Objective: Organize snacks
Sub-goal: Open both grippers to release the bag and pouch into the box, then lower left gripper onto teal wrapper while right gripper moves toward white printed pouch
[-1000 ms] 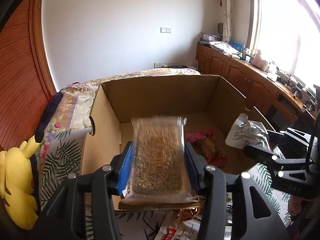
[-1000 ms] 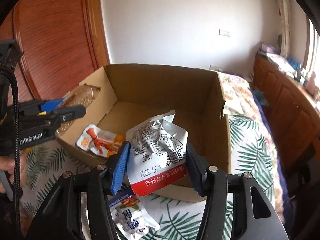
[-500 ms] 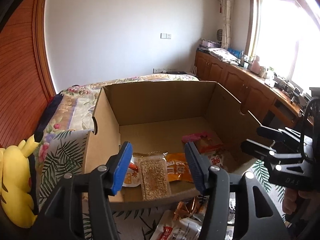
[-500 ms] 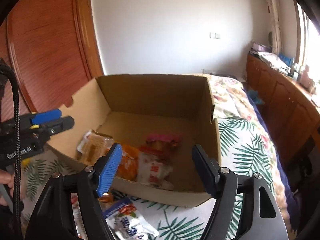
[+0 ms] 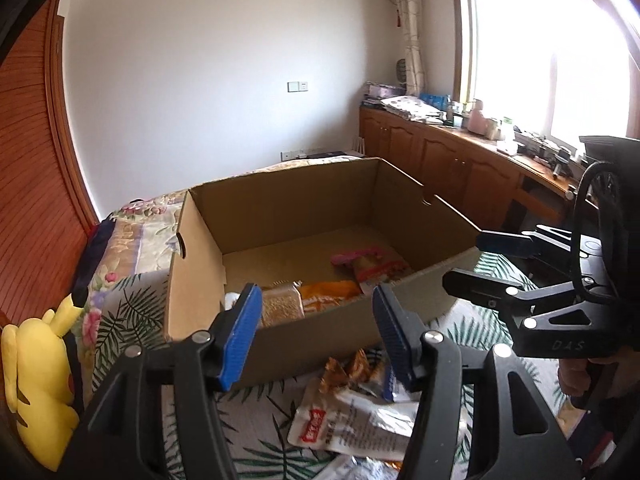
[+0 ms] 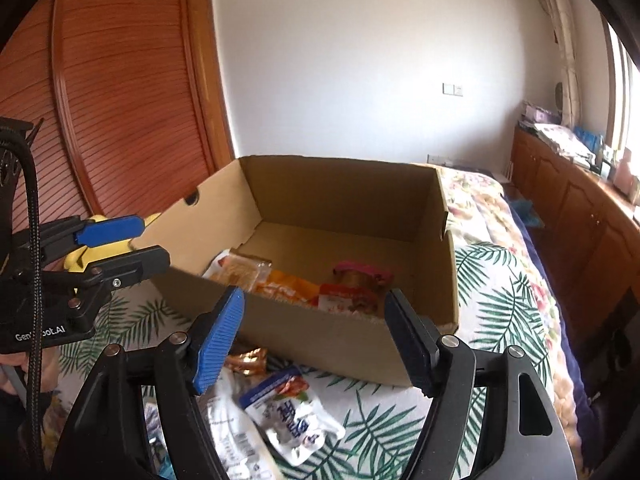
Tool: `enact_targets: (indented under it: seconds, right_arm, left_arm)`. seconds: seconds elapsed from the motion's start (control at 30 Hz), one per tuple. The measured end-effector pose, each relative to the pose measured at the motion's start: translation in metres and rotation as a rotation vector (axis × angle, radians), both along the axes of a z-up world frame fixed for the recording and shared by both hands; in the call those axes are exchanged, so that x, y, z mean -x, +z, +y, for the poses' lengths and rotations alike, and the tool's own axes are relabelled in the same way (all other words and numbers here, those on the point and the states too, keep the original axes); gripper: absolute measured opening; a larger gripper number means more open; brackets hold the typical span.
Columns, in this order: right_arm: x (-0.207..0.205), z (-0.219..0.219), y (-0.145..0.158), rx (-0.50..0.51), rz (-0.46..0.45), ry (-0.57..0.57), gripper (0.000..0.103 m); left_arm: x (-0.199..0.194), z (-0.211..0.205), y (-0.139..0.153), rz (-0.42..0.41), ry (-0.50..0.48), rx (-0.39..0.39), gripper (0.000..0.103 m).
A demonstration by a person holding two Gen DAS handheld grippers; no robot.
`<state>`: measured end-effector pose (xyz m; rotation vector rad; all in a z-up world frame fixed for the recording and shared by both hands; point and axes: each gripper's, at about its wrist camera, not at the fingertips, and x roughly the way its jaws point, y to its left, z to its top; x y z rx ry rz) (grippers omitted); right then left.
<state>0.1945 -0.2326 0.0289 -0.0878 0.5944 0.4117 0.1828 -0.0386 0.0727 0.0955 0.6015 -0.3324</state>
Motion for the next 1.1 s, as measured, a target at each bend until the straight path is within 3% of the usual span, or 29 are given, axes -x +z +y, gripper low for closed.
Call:
enact_targets:
  seconds: [0.4,0.77,1.1]
  right_arm:
    - [0.050,-0.014,-0.037,0.029,0.031,0.057,0.073]
    - [0.052,-0.024,-0.081,0.044,0.106,0.043,0.069]
    - [0.055,-0.023,-0.097,0.061,0.128,0.043,0.069]
  left_arm:
    - [0.053,0.014,-0.031,0.049,-0.017,0.031,0.058]
    - [0.094,-0.004,-0.080,0.153,-0.049,0.033,0.057]
    - [0.124,-0.022,-0.107,0.212,-0.056,0.050,0.057]
